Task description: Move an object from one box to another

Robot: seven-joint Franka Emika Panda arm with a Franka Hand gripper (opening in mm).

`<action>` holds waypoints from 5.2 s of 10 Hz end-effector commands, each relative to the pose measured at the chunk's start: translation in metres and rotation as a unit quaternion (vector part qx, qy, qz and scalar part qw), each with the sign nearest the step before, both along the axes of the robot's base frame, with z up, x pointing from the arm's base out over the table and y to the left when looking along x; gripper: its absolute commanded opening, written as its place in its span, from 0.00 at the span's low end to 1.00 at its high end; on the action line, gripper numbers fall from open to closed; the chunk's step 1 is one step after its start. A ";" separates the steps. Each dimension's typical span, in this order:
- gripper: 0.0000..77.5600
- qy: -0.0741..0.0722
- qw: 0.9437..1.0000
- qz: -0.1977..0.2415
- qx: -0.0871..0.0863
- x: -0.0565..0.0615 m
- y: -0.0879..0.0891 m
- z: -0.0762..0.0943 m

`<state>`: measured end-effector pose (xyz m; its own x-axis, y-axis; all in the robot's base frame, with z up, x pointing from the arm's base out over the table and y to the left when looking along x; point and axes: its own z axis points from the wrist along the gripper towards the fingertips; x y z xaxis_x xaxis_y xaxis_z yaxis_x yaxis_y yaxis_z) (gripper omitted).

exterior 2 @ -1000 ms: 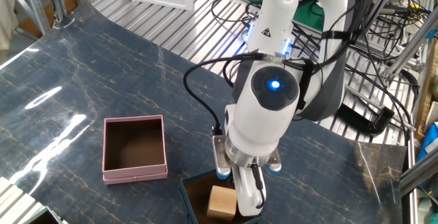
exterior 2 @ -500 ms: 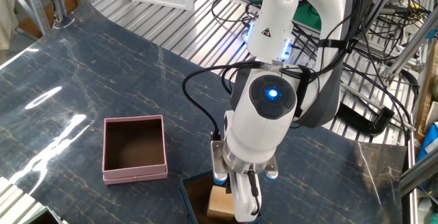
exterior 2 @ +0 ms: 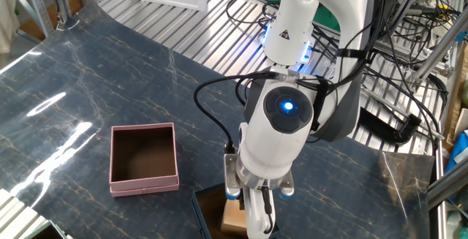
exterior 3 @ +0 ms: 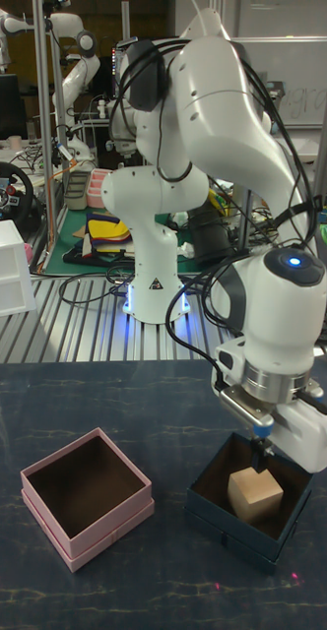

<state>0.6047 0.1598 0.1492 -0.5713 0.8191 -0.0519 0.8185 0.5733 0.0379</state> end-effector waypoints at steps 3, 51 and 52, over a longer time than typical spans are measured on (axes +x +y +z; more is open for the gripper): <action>1.00 -0.002 1.000 0.001 0.001 0.001 0.000 0.000; 0.02 0.001 0.999 -0.041 -0.019 0.007 0.027 0.009; 0.02 0.001 0.999 -0.038 -0.020 0.007 0.027 0.011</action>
